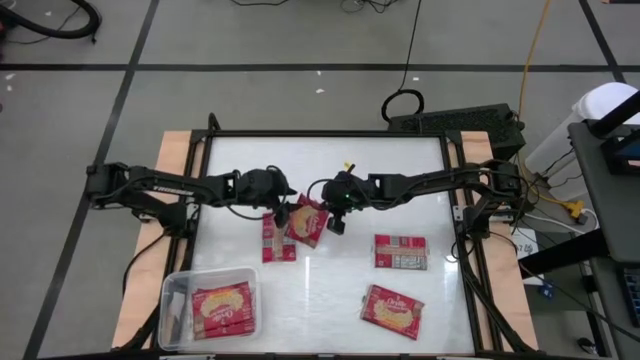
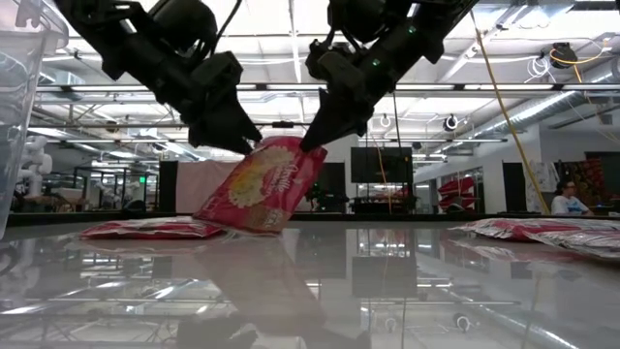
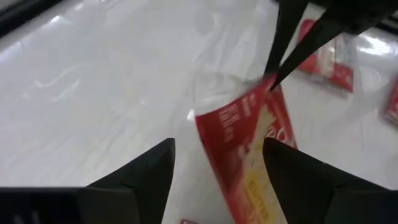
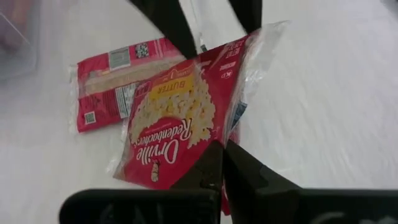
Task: Sort popcorn bags into baskets
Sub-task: Put the popcorn bag into the transparent bin
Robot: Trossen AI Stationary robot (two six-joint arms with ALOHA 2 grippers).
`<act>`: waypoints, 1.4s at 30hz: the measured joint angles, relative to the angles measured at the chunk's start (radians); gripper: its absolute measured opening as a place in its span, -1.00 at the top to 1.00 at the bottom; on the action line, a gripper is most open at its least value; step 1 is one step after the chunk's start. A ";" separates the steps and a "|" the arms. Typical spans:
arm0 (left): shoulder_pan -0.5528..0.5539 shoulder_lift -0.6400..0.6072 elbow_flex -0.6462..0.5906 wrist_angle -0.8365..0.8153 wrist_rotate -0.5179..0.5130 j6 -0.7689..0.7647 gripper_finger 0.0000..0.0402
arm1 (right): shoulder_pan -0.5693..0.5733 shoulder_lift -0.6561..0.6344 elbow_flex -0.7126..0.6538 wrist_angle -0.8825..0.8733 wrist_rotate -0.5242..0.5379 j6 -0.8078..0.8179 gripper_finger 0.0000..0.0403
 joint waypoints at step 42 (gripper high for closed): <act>-0.058 -0.086 0.092 -0.064 0.089 0.266 0.85 | 0.026 -0.245 0.001 -0.054 -0.027 0.019 0.10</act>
